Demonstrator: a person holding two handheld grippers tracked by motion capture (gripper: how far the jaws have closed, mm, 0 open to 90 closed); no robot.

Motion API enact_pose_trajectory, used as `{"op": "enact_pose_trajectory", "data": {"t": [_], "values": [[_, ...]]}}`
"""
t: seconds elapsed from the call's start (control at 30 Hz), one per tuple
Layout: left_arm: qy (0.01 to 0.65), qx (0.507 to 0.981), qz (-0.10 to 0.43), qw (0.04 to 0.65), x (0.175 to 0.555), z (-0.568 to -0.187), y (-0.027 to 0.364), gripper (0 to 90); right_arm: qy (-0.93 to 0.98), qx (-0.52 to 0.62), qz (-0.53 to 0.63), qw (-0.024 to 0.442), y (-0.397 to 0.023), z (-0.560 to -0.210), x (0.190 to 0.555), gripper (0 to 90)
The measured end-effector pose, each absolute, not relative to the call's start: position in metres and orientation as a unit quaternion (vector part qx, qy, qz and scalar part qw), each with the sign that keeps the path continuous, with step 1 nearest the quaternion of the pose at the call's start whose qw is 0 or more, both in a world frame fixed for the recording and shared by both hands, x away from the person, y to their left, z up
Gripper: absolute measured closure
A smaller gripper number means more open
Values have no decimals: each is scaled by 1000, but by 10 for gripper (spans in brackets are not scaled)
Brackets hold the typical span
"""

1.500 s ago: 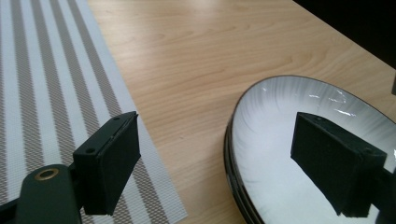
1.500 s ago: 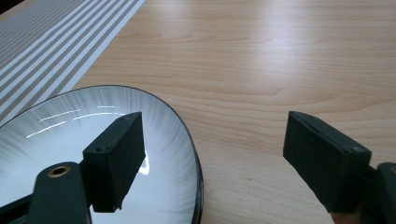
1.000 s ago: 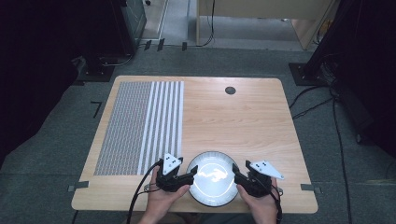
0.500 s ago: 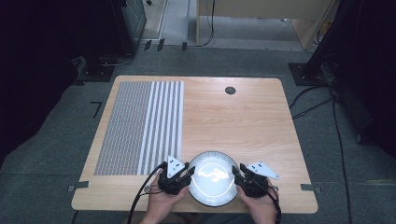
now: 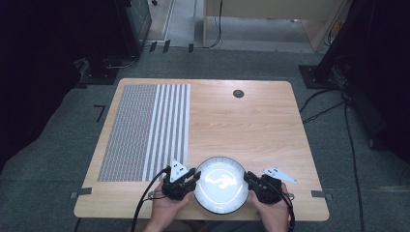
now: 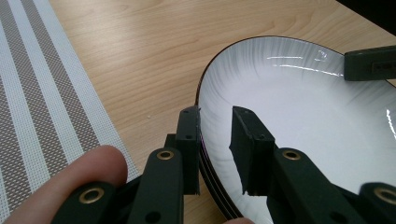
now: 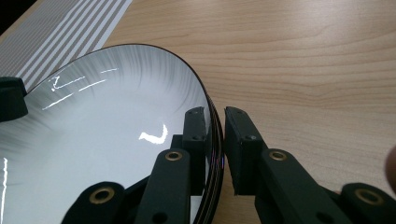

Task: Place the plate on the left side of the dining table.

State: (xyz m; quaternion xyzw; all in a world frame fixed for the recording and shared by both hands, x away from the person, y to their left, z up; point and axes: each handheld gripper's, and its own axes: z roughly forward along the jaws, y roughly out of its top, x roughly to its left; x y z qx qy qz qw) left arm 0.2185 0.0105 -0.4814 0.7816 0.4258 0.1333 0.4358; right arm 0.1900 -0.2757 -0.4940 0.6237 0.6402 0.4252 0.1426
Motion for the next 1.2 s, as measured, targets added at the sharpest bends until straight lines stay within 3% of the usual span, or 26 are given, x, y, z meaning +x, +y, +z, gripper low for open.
{"op": "enact_pose_trajectory", "data": {"t": [0.5, 0.7, 0.83, 0.87, 1.2], "values": [[427, 784, 133, 430, 217, -483, 8, 702, 629, 633, 426, 146, -273, -495, 188, 841], [424, 786, 134, 429, 217, -484, 6, 662, 596, 654, 454, 102, -283, -497, 190, 854], [423, 786, 131, 432, 216, -482, 7, 640, 598, 652, 453, 107, -283, -495, 190, 861], [423, 785, 131, 433, 216, -482, 7, 638, 597, 650, 457, 113, -284, -493, 189, 900], [417, 786, 131, 437, 216, -480, 7, 612, 585, 650, 475, 100, -291, -486, 186, 900]]}}
